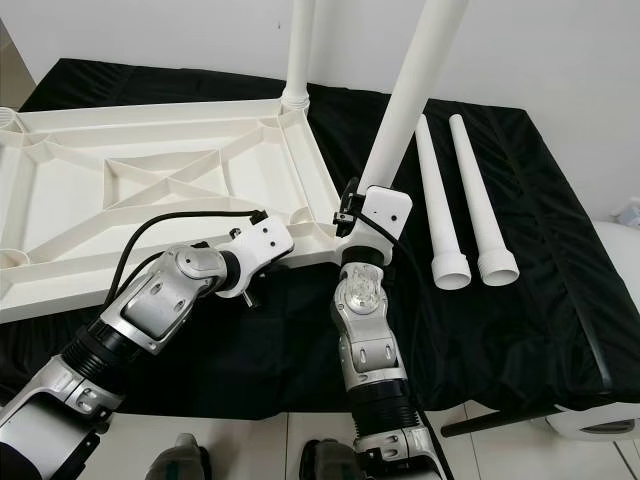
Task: Building children table
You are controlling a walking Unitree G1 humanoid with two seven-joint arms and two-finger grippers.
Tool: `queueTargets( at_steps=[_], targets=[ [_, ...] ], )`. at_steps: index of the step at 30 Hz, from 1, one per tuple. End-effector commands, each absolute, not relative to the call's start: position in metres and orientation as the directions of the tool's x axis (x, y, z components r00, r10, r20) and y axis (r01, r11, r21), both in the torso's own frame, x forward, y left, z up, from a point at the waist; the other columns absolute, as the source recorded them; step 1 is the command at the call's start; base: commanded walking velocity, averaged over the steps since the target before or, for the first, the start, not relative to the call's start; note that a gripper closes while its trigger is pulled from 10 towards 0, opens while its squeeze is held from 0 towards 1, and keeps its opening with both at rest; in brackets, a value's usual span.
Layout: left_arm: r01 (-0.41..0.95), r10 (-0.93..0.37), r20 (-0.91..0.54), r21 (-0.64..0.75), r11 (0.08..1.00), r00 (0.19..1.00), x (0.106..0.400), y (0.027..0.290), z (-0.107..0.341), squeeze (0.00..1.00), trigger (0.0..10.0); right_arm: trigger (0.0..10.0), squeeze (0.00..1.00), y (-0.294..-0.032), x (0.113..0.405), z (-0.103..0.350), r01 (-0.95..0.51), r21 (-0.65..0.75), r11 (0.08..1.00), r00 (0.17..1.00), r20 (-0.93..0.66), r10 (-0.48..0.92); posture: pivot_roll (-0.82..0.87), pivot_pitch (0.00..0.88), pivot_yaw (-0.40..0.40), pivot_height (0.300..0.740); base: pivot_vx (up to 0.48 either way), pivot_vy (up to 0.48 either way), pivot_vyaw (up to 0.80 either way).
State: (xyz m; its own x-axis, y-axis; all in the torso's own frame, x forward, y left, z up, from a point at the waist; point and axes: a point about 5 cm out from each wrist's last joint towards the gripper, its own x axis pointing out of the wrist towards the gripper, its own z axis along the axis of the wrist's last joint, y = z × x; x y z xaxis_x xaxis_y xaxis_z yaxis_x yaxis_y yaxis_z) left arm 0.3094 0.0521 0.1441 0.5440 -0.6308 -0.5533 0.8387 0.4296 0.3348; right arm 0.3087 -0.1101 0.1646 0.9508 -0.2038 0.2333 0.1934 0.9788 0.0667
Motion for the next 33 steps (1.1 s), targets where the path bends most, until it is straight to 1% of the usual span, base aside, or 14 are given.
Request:
queueTargets(
  at_steps=[1, 8, 13, 14, 15, 17, 18, 21, 22, 24, 26, 29, 32, 33],
  targets=[
    [0.853, -0.641, -0.563, 0.350, 0.387, 0.522, 0.308, 0.048, 0.144, 0.00, 10.0, 10.0, 1.00, -0.121, 0.306, 0.139, 0.227, 0.039, 0.973, 0.966, 0.120, -0.230, 0.05, 0.081, -0.055, 0.740, 0.000, 0.000, 0.00],
    [0.852, -0.640, -0.562, 0.352, 0.387, 0.524, 0.309, 0.048, 0.145, 0.00, 10.0, 10.0, 1.00, -0.123, 0.304, 0.141, 0.195, 0.062, 0.979, 0.971, 0.130, -0.202, 0.04, 0.082, -0.056, 0.740, 0.000, 0.000, 0.00],
    [0.851, -0.640, -0.560, 0.354, 0.388, 0.525, 0.309, 0.047, 0.145, 0.00, 10.0, 10.0, 1.00, -0.125, 0.303, 0.142, 0.173, 0.052, 0.984, 0.973, 0.145, -0.179, 0.04, 0.082, -0.057, 0.740, 0.000, 0.000, 0.00],
    [0.850, -0.641, -0.558, 0.354, 0.390, 0.527, 0.309, 0.047, 0.146, 0.00, 10.0, 10.0, 0.00, -0.125, 0.302, 0.143, 0.126, 0.058, 0.990, 0.979, 0.156, -0.134, 0.04, 0.083, -0.061, 0.740, 0.000, 0.000, 0.00],
    [0.850, -0.641, -0.558, 0.354, 0.390, 0.527, 0.309, 0.047, 0.146, 0.00, 10.0, 10.0, 0.00, -0.125, 0.302, 0.143, 0.126, 0.058, 0.990, 0.979, 0.156, -0.134, 0.04, 0.083, -0.061, 0.740, 0.000, 0.000, 0.00],
    [0.848, -0.641, -0.555, 0.356, 0.393, 0.530, 0.310, 0.047, 0.146, 0.00, 10.0, 10.0, 0.00, -0.127, 0.301, 0.144, 0.041, 0.065, 0.997, 0.984, 0.170, -0.052, 0.04, 0.082, -0.065, 0.740, 0.000, 0.000, 0.00],
    [0.848, -0.641, -0.555, 0.356, 0.393, 0.530, 0.310, 0.047, 0.146, 0.00, 10.0, 10.0, 0.00, -0.127, 0.301, 0.144, 0.041, 0.065, 0.997, 0.984, 0.170, -0.052, 0.04, 0.082, -0.065, 0.740, 0.000, 0.000, 0.00],
    [0.846, -0.642, -0.551, 0.358, 0.395, 0.533, 0.311, 0.047, 0.147, 0.00, 10.0, 10.0, 0.00, -0.136, 0.301, 0.145, -0.074, 0.070, 0.995, 0.982, 0.178, 0.060, 0.04, 0.079, -0.066, 0.740, 0.000, 0.000, 0.00],
    [0.846, -0.642, -0.551, 0.358, 0.395, 0.533, 0.311, 0.047, 0.147, 0.00, 10.0, 10.0, 0.00, -0.136, 0.301, 0.145, -0.074, 0.070, 0.995, 0.982, 0.178, 0.060, 0.04, 0.079, -0.066, 0.740, 0.000, 0.000, 0.00],
    [0.845, -0.643, -0.550, 0.361, 0.394, 0.534, 0.311, 0.047, 0.147, 0.00, 10.0, 10.0, 0.00, -0.145, 0.301, 0.144, -0.158, 0.024, 0.987, 0.973, 0.172, 0.152, 0.04, 0.077, -0.066, 0.740, 0.000, 0.000, 0.00],
    [0.846, -0.644, -0.549, 0.363, 0.391, 0.533, 0.311, 0.047, 0.148, 0.00, 10.0, 10.0, 0.00, -0.150, 0.302, 0.143, -0.229, 0.016, 0.973, 0.962, 0.157, 0.223, 0.04, 0.075, -0.065, 0.740, 0.000, 0.000, 0.00],
    [0.846, -0.645, -0.548, 0.363, 0.390, 0.533, 0.312, 0.046, 0.148, 0.00, 10.0, 10.0, 0.00, -0.158, 0.304, 0.143, -0.251, -0.012, 0.968, 0.957, 0.147, 0.250, 0.04, 0.074, -0.064, 0.740, 0.000, 0.000, 0.00],
    [0.846, -0.645, -0.547, 0.366, 0.389, 0.533, 0.312, 0.047, 0.148, 0.00, 10.0, 10.0, 0.00, -0.167, 0.308, 0.143, -0.294, -0.072, 0.953, 0.946, 0.120, 0.301, 0.04, 0.071, -0.064, 0.740, 0.000, 0.000, 0.00],
    [0.845, -0.645, -0.546, 0.367, 0.389, 0.535, 0.313, 0.046, 0.149, 0.00, 10.0, 10.0, 0.00, -0.170, 0.310, 0.143, -0.336, -0.098, 0.937, 0.932, 0.107, 0.346, 0.04, 0.069, -0.066, 0.740, 0.000, 0.000, 0.00]
  ],
)
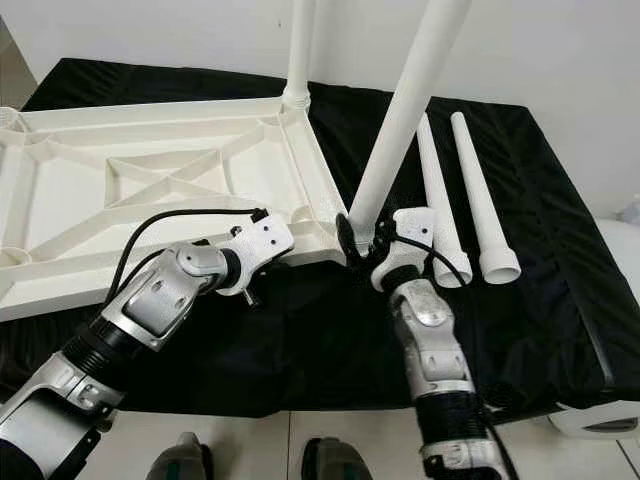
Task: Building children table
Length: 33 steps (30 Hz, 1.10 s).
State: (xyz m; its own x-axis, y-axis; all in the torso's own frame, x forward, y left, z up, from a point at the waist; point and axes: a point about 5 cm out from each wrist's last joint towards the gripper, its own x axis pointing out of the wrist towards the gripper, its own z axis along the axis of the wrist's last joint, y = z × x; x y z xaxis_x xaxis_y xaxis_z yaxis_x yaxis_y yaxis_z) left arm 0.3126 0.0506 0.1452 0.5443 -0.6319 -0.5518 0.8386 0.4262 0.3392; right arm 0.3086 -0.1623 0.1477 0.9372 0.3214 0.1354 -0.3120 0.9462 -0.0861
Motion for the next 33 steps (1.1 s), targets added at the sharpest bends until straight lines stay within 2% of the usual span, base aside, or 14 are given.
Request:
queueTargets(
  at_steps=[1, 7, 15, 16, 17, 20, 21, 22, 23, 33],
  targets=[
    [0.844, -0.645, -0.545, 0.368, 0.390, 0.535, 0.313, 0.046, 0.149, 0.00, 10.0, 10.0, 0.00, -0.172, 0.312, 0.144, -0.379, -0.101, 0.920, 0.916, 0.098, 0.389, 0.04, 0.067, -0.067, 0.740, 0.000, 0.000, 0.00],
    [0.843, -0.647, -0.542, 0.372, 0.388, 0.537, 0.314, 0.046, 0.150, 0.00, 10.0, 10.0, 0.00, -0.170, 0.319, 0.152, -0.519, -0.110, 0.848, 0.842, 0.104, 0.529, 0.04, 0.063, -0.068, 0.740, 0.000, 0.000, 0.00],
    [0.843, -0.651, -0.536, 0.378, 0.383, 0.537, 0.314, 0.045, 0.152, 0.00, 10.0, 10.0, 0.00, -0.166, 0.331, 0.157, -0.605, -0.107, 0.789, 0.783, 0.097, 0.614, 0.04, 0.053, -0.062, 0.740, 0.000, 0.000, 0.00],
    [0.843, -0.652, -0.536, 0.380, 0.382, 0.537, 0.315, 0.044, 0.152, 0.00, 10.0, 8.2, 0.00, -0.166, 0.333, 0.157, -0.612, -0.115, 0.782, 0.777, 0.096, 0.622, 0.05, 0.051, -0.062, 0.740, 0.000, 0.000, 0.00],
    [0.843, -0.652, -0.535, 0.381, 0.380, 0.536, 0.315, 0.044, 0.153, 0.00, 10.0, 5.1, 0.00, -0.167, 0.335, 0.158, -0.614, -0.125, 0.779, 0.775, 0.092, 0.625, 0.05, 0.051, -0.062, 0.740, 0.000, 0.000, 0.00],
    [0.843, -0.652, -0.536, 0.384, 0.377, 0.536, 0.315, 0.044, 0.153, 0.00, 10.0, 5.1, 0.00, -0.170, 0.338, 0.158, -0.617, -0.133, 0.776, 0.773, 0.084, 0.629, 0.05, 0.048, -0.063, 0.740, 0.000, 0.000, 0.00],
    [0.843, -0.652, -0.536, 0.385, 0.377, 0.536, 0.315, 0.044, 0.153, 0.00, 10.0, 2.9, 0.00, -0.172, 0.339, 0.158, -0.619, -0.139, 0.773, 0.771, 0.082, 0.632, 0.05, 0.046, -0.064, 0.740, 0.000, 0.000, 0.00],
    [0.843, -0.652, -0.536, 0.385, 0.376, 0.536, 0.315, 0.044, 0.153, 0.00, 10.0, 2.9, 0.00, -0.173, 0.340, 0.158, -0.620, -0.145, 0.771, 0.770, 0.081, 0.633, 0.05, 0.046, -0.064, 0.740, 0.000, 0.000, 0.00],
    [0.843, -0.653, -0.535, 0.386, 0.376, 0.536, 0.315, 0.044, 0.153, 0.00, 10.0, 0.0, 0.00, -0.175, 0.340, 0.157, -0.619, -0.151, 0.771, 0.770, 0.073, 0.633, 0.05, 0.045, -0.065, 0.740, 0.000, 0.000, 0.00],
    [0.842, -0.657, -0.530, 0.389, 0.373, 0.536, 0.315, 0.043, 0.153, 0.00, 10.0, 0.0, 0.00, -0.183, 0.338, 0.152, -0.646, -0.146, 0.749, 0.751, 0.053, 0.658, 0.04, 0.034, -0.066, 0.740, 0.000, 0.000, 0.00]
  ],
)
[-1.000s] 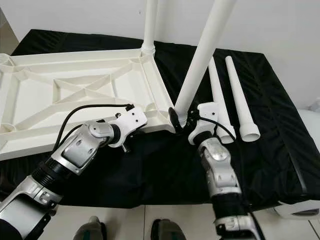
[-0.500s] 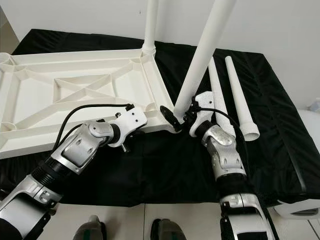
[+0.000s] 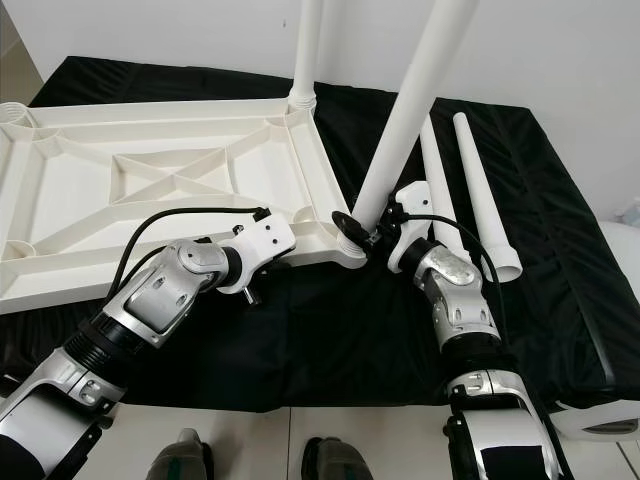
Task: Building children table
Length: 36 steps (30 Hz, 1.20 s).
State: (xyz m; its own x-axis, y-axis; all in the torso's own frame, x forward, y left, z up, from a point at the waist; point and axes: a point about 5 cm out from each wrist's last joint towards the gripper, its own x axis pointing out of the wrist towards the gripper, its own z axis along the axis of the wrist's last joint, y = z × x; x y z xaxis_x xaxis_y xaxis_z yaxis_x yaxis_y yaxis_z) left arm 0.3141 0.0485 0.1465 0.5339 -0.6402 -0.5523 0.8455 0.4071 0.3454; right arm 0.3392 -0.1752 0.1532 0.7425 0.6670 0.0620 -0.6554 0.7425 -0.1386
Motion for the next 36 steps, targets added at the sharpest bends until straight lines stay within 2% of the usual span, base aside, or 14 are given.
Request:
queueTargets(
  at_steps=[1, 3, 4, 12, 20, 23, 26, 27, 36],
  targets=[
    [0.842, -0.658, -0.529, 0.389, 0.373, 0.536, 0.315, 0.042, 0.154, 0.00, 10.0, 0.0, 0.00, -0.184, 0.338, 0.151, -0.644, -0.144, 0.751, 0.753, 0.054, 0.656, 0.04, 0.032, -0.067, 0.740, 0.000, 0.000, 0.00],
    [0.842, -0.659, -0.528, 0.389, 0.373, 0.536, 0.315, 0.042, 0.153, 0.00, 10.0, 0.0, 0.00, -0.184, 0.338, 0.151, -0.638, -0.144, 0.756, 0.758, 0.054, 0.650, 0.04, 0.032, -0.067, 0.740, 0.000, 0.000, 0.00],
    [0.843, -0.659, -0.528, 0.389, 0.372, 0.535, 0.315, 0.042, 0.153, 0.00, 10.0, 10.0, 0.00, -0.183, 0.338, 0.151, -0.634, -0.141, 0.760, 0.761, 0.058, 0.646, 0.04, 0.029, -0.067, 0.740, 0.000, 0.000, 0.00],
    [0.843, -0.660, -0.528, 0.389, 0.371, 0.534, 0.314, 0.042, 0.152, 0.00, 10.0, 10.0, 0.00, -0.171, 0.334, 0.153, -0.599, -0.085, 0.796, 0.787, 0.120, 0.605, 0.05, 0.027, -0.072, 0.740, 0.000, 0.000, 0.00],
    [0.842, -0.661, -0.525, 0.389, 0.374, 0.536, 0.313, 0.042, 0.153, 0.00, 10.0, 10.0, 0.00, -0.155, 0.327, 0.147, -0.469, -0.019, 0.883, 0.871, 0.155, 0.466, 0.04, 0.029, -0.070, 0.740, 0.000, 0.000, 0.00],
    [0.843, -0.662, -0.525, 0.388, 0.373, 0.535, 0.313, 0.042, 0.153, 0.00, 10.0, 10.0, 0.00, -0.153, 0.326, 0.147, -0.455, -0.009, 0.890, 0.878, 0.162, 0.451, 0.04, 0.029, -0.070, 0.740, 0.000, 0.000, 0.00],
    [0.844, -0.664, -0.525, 0.388, 0.370, 0.532, 0.313, 0.041, 0.153, 0.00, 10.0, 10.0, 0.00, -0.146, 0.325, 0.146, -0.384, -0.011, 0.923, 0.912, 0.150, 0.381, 0.04, 0.036, -0.066, 0.740, 0.000, 0.000, 0.00],
    [0.844, -0.666, -0.524, 0.389, 0.369, 0.532, 0.313, 0.041, 0.154, 0.00, 10.0, 10.0, 0.00, -0.138, 0.326, 0.144, -0.314, 0.014, 0.949, 0.941, 0.135, 0.310, 0.04, 0.039, -0.065, 0.740, 0.000, 0.000, 0.00],
    [0.842, -0.668, -0.517, 0.388, 0.374, 0.535, 0.314, 0.040, 0.155, 0.00, 10.0, 10.0, 0.00, -0.112, 0.322, 0.141, -0.142, 0.077, 0.987, 0.983, 0.124, 0.132, 0.03, 0.043, -0.067, 0.740, 0.000, 0.000, 0.00]
  ],
)
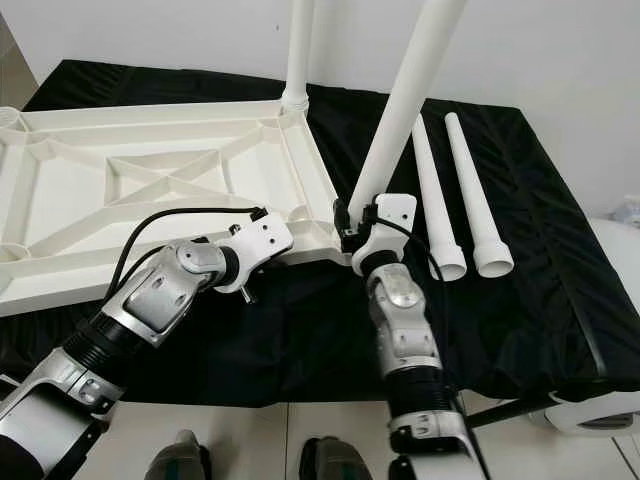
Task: Building children table
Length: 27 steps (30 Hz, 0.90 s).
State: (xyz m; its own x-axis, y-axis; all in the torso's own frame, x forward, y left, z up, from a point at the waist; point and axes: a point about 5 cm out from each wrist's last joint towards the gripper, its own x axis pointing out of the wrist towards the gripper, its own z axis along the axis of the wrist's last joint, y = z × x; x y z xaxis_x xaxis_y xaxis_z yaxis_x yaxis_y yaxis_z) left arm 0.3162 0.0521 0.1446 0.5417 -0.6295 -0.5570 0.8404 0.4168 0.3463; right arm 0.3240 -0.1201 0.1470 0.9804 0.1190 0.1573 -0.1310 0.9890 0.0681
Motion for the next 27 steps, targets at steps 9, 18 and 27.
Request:
queueTargets(
  at_steps=[9, 18, 27],
  targets=[
    [0.842, -0.671, -0.514, 0.388, 0.375, 0.535, 0.314, 0.039, 0.156, 0.00, 10.0, 10.0, 0.00, -0.096, 0.324, 0.146, -0.019, 0.081, 0.997, 0.994, 0.109, 0.010, 0.03, 0.045, -0.070, 0.740, 0.000, 0.000, 0.00],
    [0.840, -0.669, -0.512, 0.391, 0.376, 0.538, 0.315, 0.040, 0.156, 0.00, 10.0, 10.0, 0.22, -0.104, 0.322, 0.144, -0.014, 0.082, 0.997, 0.994, 0.108, 0.005, 0.04, 0.043, -0.070, 0.740, 0.000, 0.000, 0.00],
    [0.838, -0.668, -0.510, 0.394, 0.379, 0.542, 0.316, 0.041, 0.157, 0.00, 10.0, 10.0, 1.00, -0.108, 0.319, 0.141, -0.098, 0.077, 0.992, 0.989, 0.115, 0.089, 0.04, 0.040, -0.071, 0.740, 0.000, 0.000, 0.00]
  ],
)
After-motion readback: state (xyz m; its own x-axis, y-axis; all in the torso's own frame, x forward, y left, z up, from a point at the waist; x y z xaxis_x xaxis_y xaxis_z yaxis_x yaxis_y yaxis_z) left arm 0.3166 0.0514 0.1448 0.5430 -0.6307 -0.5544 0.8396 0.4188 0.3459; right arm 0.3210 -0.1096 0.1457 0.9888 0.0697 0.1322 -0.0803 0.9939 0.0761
